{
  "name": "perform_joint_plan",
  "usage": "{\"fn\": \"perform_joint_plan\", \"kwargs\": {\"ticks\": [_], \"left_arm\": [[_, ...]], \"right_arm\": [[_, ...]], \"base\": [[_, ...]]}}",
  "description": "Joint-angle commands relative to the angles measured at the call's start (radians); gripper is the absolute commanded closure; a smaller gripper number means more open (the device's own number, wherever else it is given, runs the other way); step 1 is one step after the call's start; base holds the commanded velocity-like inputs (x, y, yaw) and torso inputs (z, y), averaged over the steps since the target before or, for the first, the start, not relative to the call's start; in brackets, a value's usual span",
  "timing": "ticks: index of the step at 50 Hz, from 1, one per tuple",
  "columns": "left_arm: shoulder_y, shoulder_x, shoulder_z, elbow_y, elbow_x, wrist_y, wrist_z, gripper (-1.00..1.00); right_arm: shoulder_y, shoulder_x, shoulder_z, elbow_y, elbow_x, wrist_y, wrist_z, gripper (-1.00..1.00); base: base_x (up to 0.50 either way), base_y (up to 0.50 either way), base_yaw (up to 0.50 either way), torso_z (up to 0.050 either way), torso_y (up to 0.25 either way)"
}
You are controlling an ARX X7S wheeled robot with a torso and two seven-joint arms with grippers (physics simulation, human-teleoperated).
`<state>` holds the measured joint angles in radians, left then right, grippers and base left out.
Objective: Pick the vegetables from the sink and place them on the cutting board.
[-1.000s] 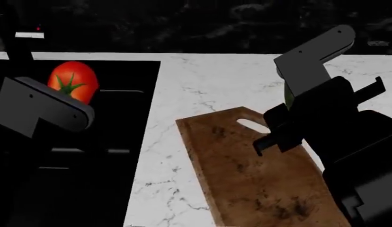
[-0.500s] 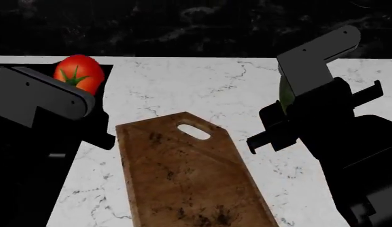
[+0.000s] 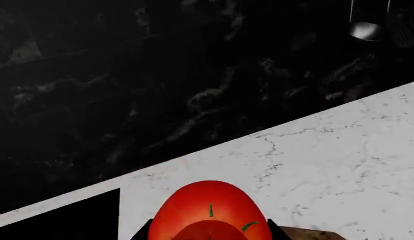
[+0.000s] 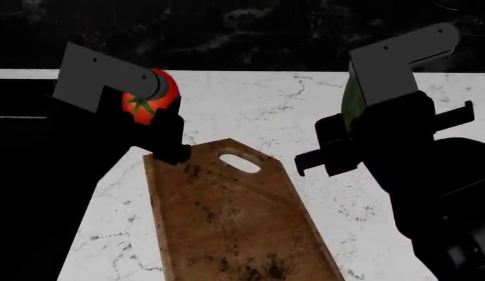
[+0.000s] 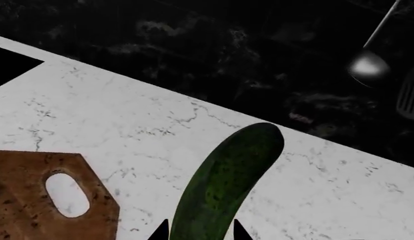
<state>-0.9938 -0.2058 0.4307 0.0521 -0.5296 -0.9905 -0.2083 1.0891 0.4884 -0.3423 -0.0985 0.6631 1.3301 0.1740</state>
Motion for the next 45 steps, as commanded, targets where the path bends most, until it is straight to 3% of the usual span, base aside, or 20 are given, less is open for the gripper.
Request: {"fn": "perform_joint_plan", "kwargs": {"ticks": [1,14,45], "left_arm": [[-0.066,0.103,-0.014,-0.162,-0.051,-0.037,-0.018,1.00],[-0.054,0.139,0.021,-0.256,-0.039,-0.015,-0.042,1.00],[0.039,0.107,0.109,-0.299,-0.035,0.024,-0.036,1.00]], "right_arm": [[-0.004,-0.016,0.055,-0.010,-0.002,0.000,0.028,1.00],[-0.033,-0.011,0.080,-0.019,0.010,-0.018,0.033,1.00],[-0.052,-0.016,0.088,0.003,0.021,-0.048,0.033,1.00]], "base": [[0.00,0.00,0.00,0.000,0.010],[0.00,0.00,0.00,0.000,0.000],[0.00,0.00,0.00,0.000,0.001]]}}
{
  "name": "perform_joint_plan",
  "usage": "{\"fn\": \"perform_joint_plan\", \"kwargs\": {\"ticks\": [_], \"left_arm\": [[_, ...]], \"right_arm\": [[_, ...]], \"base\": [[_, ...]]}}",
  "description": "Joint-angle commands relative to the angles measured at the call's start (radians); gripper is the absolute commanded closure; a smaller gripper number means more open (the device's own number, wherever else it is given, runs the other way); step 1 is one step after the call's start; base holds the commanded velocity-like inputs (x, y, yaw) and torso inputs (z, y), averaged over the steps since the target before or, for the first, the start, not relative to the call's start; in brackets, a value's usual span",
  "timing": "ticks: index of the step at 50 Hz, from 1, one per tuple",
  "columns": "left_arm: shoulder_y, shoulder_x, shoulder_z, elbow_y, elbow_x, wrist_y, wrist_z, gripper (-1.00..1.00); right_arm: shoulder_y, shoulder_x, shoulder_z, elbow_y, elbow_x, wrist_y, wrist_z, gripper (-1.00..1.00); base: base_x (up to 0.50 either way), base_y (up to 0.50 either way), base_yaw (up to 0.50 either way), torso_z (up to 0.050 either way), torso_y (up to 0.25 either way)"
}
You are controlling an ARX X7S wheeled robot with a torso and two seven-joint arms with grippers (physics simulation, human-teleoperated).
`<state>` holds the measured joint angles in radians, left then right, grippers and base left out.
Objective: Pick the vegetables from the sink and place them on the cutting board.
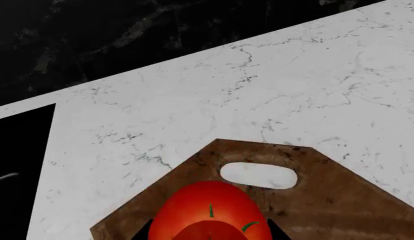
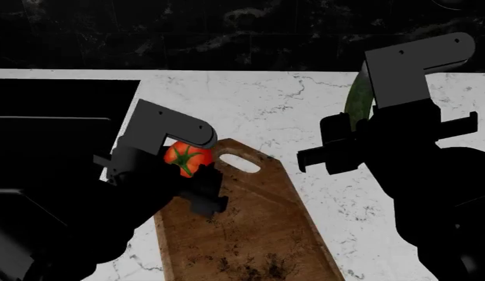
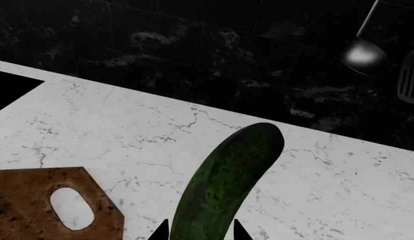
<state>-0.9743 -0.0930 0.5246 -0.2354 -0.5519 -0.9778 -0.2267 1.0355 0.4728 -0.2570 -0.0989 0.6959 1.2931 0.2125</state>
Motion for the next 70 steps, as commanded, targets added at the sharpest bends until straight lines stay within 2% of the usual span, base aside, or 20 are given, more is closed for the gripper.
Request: {"fn": "perform_joint_plan", "kwargs": {"ticks": [1,23,24,38,42,51,56,62,64,70], "left_arm": [[0.020,-0.007,0.017,-0.012,-0.013,0.012,-0.018,1.00],[0.036,-0.019,0.047,-0.022,-0.011,0.032,-0.023,1.00],[0.037,-0.020,0.050,-0.019,-0.010,0.033,-0.025,-1.00],[0.033,-0.028,0.058,0.014,-0.028,0.037,-0.032,-1.00],[0.028,-0.047,0.034,0.115,-0.062,-0.001,-0.056,-1.00],[0.005,-0.062,-0.022,0.174,-0.101,-0.018,-0.087,-1.00],[-0.006,-0.074,-0.046,0.209,-0.115,-0.021,-0.104,-1.00],[-0.021,-0.082,-0.062,0.200,-0.093,0.016,-0.130,-1.00],[-0.025,-0.083,-0.072,0.186,-0.098,0.021,-0.126,-1.00],[-0.025,-0.088,-0.114,0.177,-0.102,0.053,-0.143,-1.00]], "right_arm": [[0.001,-0.001,0.003,0.004,-0.011,-0.012,-0.005,1.00],[-0.006,-0.003,-0.001,0.017,-0.007,-0.033,-0.005,1.00],[-0.007,-0.003,-0.003,0.021,-0.008,-0.036,-0.007,1.00],[-0.013,-0.001,-0.001,0.020,-0.001,-0.038,-0.003,1.00],[-0.014,0.001,0.000,0.017,0.003,-0.037,-0.003,1.00],[-0.029,0.005,0.006,0.004,0.013,-0.030,0.005,1.00],[-0.022,-0.039,0.100,0.019,0.062,0.069,0.078,1.00],[0.050,-0.083,0.090,0.034,0.136,0.230,0.089,1.00],[0.076,-0.099,0.112,0.040,0.186,0.272,0.119,1.00],[0.191,-0.068,0.024,0.196,0.601,0.273,0.375,1.00]], "base": [[0.00,0.00,0.00,0.000,0.000],[0.00,0.00,0.00,0.000,0.000],[0.00,0.00,0.00,0.000,0.000],[0.00,0.00,0.00,0.000,0.000],[0.00,0.00,0.00,0.000,0.000],[0.00,0.00,0.00,0.000,0.000],[0.00,0.00,0.00,0.000,0.000],[0.00,0.00,0.00,0.000,0.002],[0.00,0.00,0.00,0.000,0.000],[0.00,0.00,0.00,0.000,0.000]]}}
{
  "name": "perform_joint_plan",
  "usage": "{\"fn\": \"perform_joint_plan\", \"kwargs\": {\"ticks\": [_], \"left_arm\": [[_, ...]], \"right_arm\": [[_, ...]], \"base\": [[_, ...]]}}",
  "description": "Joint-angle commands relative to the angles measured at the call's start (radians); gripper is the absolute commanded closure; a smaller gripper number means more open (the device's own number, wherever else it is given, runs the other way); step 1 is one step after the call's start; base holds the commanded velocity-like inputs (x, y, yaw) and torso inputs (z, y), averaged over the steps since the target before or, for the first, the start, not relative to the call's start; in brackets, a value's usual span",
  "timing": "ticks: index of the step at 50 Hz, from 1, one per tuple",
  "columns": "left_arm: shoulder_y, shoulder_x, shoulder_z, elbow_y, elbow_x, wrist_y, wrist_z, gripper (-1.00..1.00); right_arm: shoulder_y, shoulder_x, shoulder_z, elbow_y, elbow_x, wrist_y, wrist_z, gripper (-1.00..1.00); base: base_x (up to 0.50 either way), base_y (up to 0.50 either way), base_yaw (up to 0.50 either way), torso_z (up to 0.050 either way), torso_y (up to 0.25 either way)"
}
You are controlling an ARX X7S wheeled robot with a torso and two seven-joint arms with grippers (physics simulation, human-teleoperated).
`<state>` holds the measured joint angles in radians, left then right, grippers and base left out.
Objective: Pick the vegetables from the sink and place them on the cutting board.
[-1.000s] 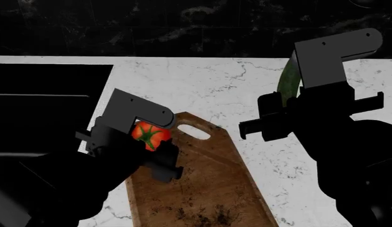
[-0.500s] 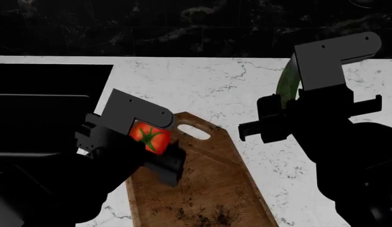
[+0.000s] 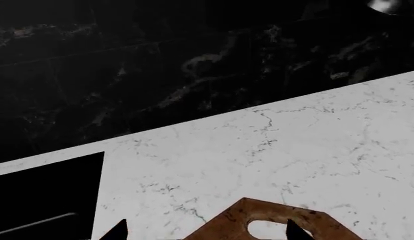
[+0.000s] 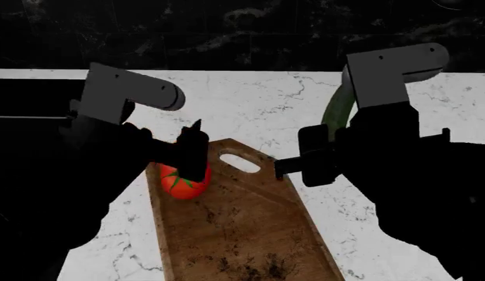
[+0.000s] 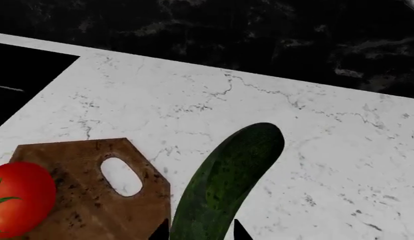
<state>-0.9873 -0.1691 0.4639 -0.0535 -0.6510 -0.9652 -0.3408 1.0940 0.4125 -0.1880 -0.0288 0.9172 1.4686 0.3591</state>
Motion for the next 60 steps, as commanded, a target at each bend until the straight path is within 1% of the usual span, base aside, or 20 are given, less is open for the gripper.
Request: {"fn": "perform_joint_plan", "kwargs": {"ticks": [1,2,4,9,10,14,20,26,37,56,60], "left_arm": [[-0.009,-0.011,-0.069,-0.013,-0.004,0.051,-0.036,-1.00],[-0.012,-0.011,-0.081,-0.020,-0.005,0.055,-0.044,-1.00],[-0.014,-0.007,-0.108,-0.032,-0.007,0.063,-0.065,-1.00],[-0.010,-0.017,-0.164,0.004,-0.037,0.074,-0.082,-1.00],[-0.005,-0.018,-0.171,0.006,-0.038,0.081,-0.084,-1.00],[0.000,-0.021,-0.184,0.014,-0.042,0.087,-0.097,-1.00],[0.011,-0.024,-0.183,0.011,-0.042,0.097,-0.095,-1.00],[0.011,-0.029,-0.177,0.024,-0.044,0.096,-0.097,-1.00],[0.015,-0.029,-0.160,0.010,-0.037,0.106,-0.095,-1.00],[0.010,-0.031,-0.148,-0.009,-0.040,0.115,-0.089,-1.00],[0.009,-0.033,-0.146,-0.008,-0.041,0.114,-0.091,-1.00]], "right_arm": [[0.149,-0.006,-0.076,0.162,0.440,0.099,0.267,1.00],[0.168,0.000,-0.118,0.184,0.487,0.098,0.294,1.00],[0.190,0.002,-0.158,0.238,0.578,0.097,0.342,1.00],[0.248,0.003,-0.301,0.327,0.691,0.095,0.359,1.00],[0.259,0.007,-0.340,0.349,0.691,0.095,0.327,1.00],[0.298,0.006,-0.427,0.420,0.751,0.094,0.311,1.00],[0.305,0.004,-0.509,0.447,0.780,0.079,0.284,1.00],[0.307,0.007,-0.552,0.454,0.784,0.065,0.259,1.00],[0.281,0.028,-0.588,0.429,0.817,0.039,0.267,1.00],[0.261,0.035,-0.642,0.422,0.747,-0.016,0.173,1.00],[0.263,0.034,-0.647,0.420,0.758,-0.015,0.182,1.00]], "base": [[0.00,0.00,0.00,0.000,0.000],[0.00,0.00,0.00,0.000,0.000],[0.00,0.00,0.00,0.000,0.000],[0.00,0.00,0.00,0.000,0.000],[0.00,0.00,0.00,0.000,0.000],[0.00,0.00,0.00,0.000,0.000],[0.00,0.00,0.00,0.000,0.000],[0.00,0.00,0.00,0.000,0.000],[0.00,0.00,0.00,0.001,0.000],[0.00,0.00,0.00,0.000,0.001],[0.00,0.00,0.00,0.000,0.000]]}}
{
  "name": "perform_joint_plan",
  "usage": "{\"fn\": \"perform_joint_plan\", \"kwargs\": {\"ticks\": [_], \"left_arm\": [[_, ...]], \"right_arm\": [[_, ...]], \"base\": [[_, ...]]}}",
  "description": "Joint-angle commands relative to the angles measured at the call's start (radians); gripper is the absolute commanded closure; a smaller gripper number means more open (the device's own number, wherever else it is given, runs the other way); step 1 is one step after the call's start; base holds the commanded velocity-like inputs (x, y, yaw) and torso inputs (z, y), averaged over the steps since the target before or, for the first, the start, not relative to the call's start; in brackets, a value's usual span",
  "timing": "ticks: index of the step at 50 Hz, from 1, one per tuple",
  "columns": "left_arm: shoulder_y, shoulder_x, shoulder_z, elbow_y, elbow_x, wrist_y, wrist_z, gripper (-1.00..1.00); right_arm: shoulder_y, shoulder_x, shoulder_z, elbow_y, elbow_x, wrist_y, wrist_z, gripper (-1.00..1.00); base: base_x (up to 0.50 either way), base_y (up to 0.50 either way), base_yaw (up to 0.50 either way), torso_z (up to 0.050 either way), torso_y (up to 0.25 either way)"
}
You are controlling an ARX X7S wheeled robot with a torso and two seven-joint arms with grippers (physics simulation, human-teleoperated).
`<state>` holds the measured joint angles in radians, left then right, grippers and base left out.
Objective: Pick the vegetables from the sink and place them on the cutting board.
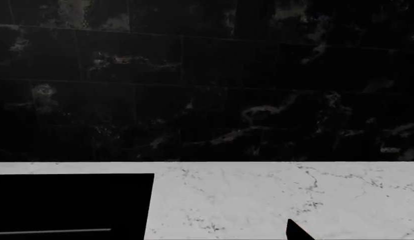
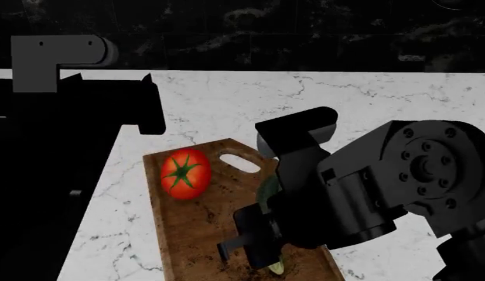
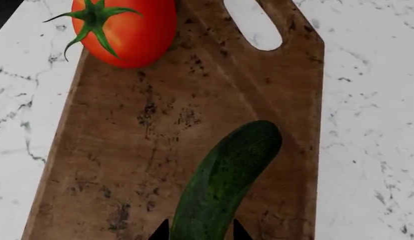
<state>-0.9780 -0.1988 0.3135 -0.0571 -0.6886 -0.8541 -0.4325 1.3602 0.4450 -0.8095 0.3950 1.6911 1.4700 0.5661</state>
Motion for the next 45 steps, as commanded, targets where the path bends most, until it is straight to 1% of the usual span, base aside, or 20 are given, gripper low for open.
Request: {"fn": "perform_joint_plan", "kwargs": {"ticks": [1,6,12,13,27,36,41,43,44,45], "left_arm": [[-0.001,-0.003,0.003,-0.001,-0.005,0.001,-0.003,-1.00],[0.004,-0.003,0.008,-0.005,-0.004,0.008,-0.001,-1.00],[0.002,-0.004,0.012,-0.002,-0.007,0.004,-0.002,-1.00],[0.005,-0.003,0.016,-0.004,-0.005,0.008,0.000,-1.00],[0.001,-0.005,0.024,0.001,-0.010,0.005,-0.004,-1.00],[0.006,-0.008,0.021,-0.006,-0.014,0.017,-0.001,-1.00],[0.017,-0.007,0.025,-0.021,-0.008,0.041,0.009,-1.00],[0.025,-0.009,0.029,-0.010,-0.002,0.048,0.005,-1.00],[0.040,-0.023,0.057,0.013,0.027,0.078,0.017,-1.00],[0.048,-0.026,0.060,0.023,0.032,0.085,0.014,-1.00]], "right_arm": [[-0.002,0.001,-0.032,-0.002,-0.024,-0.017,-0.039,1.00],[-0.009,-0.001,-0.050,-0.004,-0.040,-0.022,-0.063,1.00],[0.006,0.004,-0.049,-0.006,-0.015,-0.021,-0.031,1.00],[0.009,0.007,-0.053,-0.010,-0.019,-0.019,-0.029,-1.00],[0.054,0.032,-0.044,-0.024,0.026,-0.023,0.005,-1.00],[0.097,0.060,0.007,-0.088,0.072,-0.065,0.048,-1.00],[0.066,0.082,0.037,-0.141,-0.012,-0.156,-0.035,-1.00],[0.045,0.100,0.024,-0.188,-0.101,-0.208,-0.100,-1.00],[0.016,0.111,0.012,-0.220,-0.152,-0.243,-0.121,-1.00],[0.001,0.118,0.013,-0.233,-0.172,-0.269,-0.139,-1.00]], "base": [[0.00,0.00,0.00,0.000,0.000],[0.00,0.00,0.00,0.000,0.000],[0.00,0.00,0.00,0.000,0.000],[0.00,0.00,0.00,0.000,0.000],[0.00,0.00,0.00,0.000,0.000],[0.00,0.00,0.00,0.000,0.000],[0.00,0.00,0.00,0.000,0.000],[0.00,0.00,0.00,0.000,0.000],[0.00,0.00,0.00,0.000,0.000],[0.00,0.00,0.00,0.000,0.000]]}}
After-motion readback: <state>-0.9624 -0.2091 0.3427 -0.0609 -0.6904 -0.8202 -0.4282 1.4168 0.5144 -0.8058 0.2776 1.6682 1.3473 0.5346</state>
